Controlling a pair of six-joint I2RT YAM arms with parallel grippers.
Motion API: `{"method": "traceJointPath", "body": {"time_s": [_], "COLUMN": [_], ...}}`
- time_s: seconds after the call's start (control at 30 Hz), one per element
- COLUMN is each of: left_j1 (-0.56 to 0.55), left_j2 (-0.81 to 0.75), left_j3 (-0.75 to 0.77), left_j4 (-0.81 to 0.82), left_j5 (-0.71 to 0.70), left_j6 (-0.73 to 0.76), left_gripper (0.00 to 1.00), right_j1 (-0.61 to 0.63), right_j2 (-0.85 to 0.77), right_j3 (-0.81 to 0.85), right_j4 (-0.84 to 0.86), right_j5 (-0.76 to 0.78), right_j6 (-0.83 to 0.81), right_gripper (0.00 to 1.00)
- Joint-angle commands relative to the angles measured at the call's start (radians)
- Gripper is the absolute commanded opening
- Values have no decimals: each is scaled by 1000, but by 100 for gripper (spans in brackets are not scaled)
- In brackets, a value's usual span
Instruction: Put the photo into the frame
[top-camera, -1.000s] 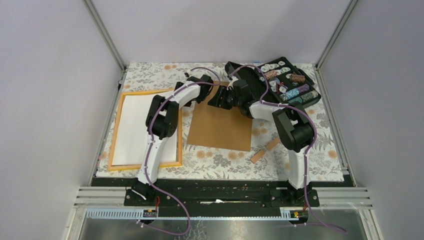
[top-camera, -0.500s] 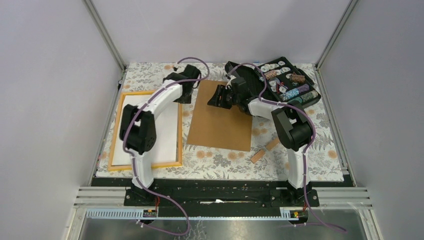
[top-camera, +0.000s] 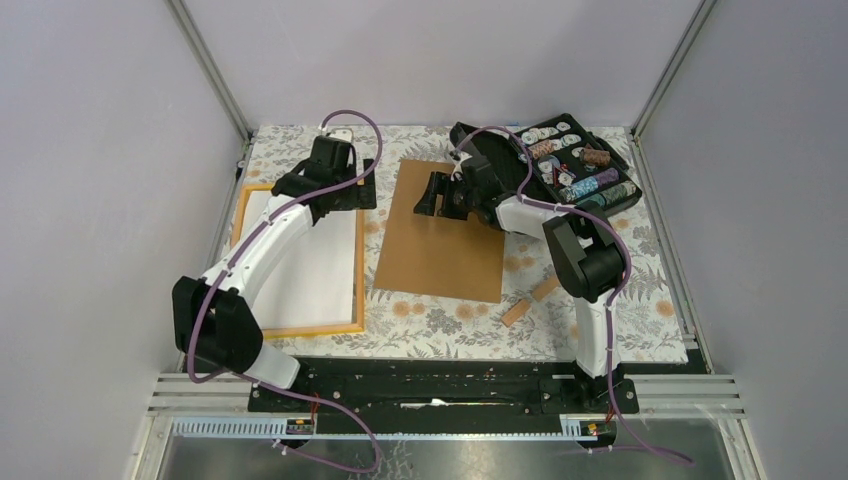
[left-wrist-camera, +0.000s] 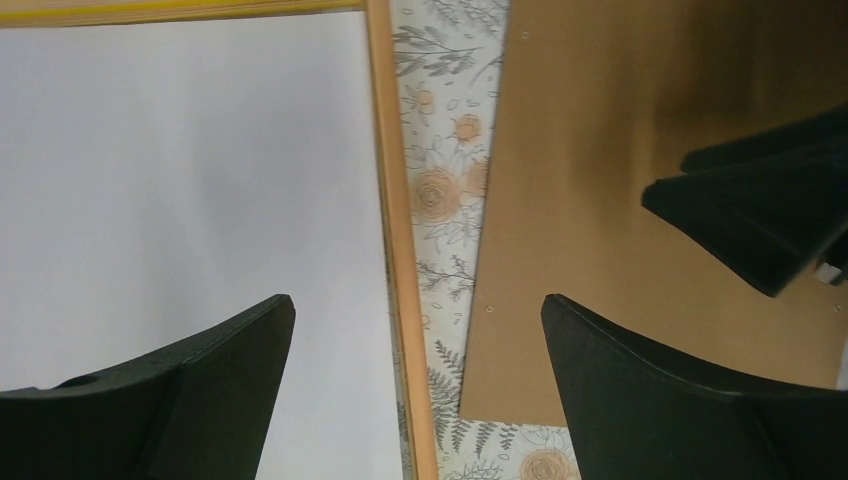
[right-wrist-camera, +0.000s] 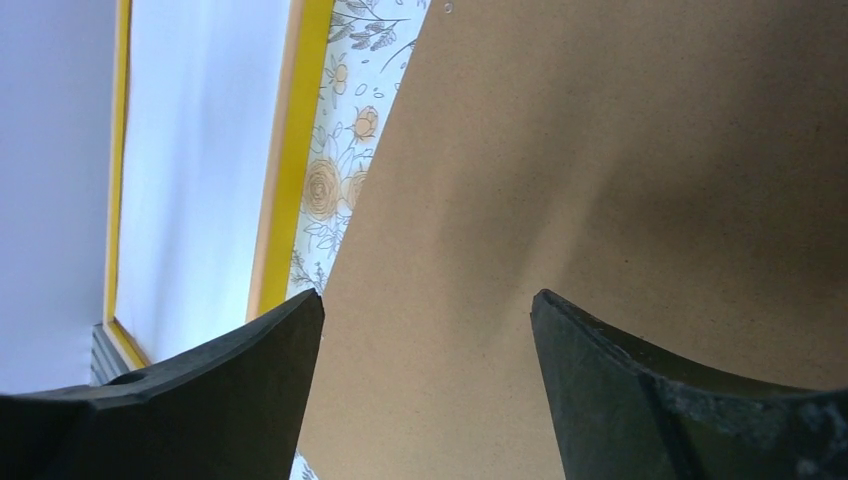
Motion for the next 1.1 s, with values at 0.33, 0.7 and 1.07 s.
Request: {"method": "traceJointPath", "body": {"time_s": [0.33,0.7,1.07], "left_j1": [-11,-14,-69], "left_j2": [-242,-499,-548], "left_j3": [-188,-268,-270], "left_j4": [224,286,278], "left_j5": [178,127,89], "left_j6": [65,12,20], "left_gripper": [99,99,99], "right_j1": [159,445,602], "right_j2": [-108,-137,78], "right_j3": [18,-47,238], "right_j4": [-175,-67,-176], "right_j5": [173,303,244], "right_j6": [20,238,267], "right_gripper": [94,72,64]}}
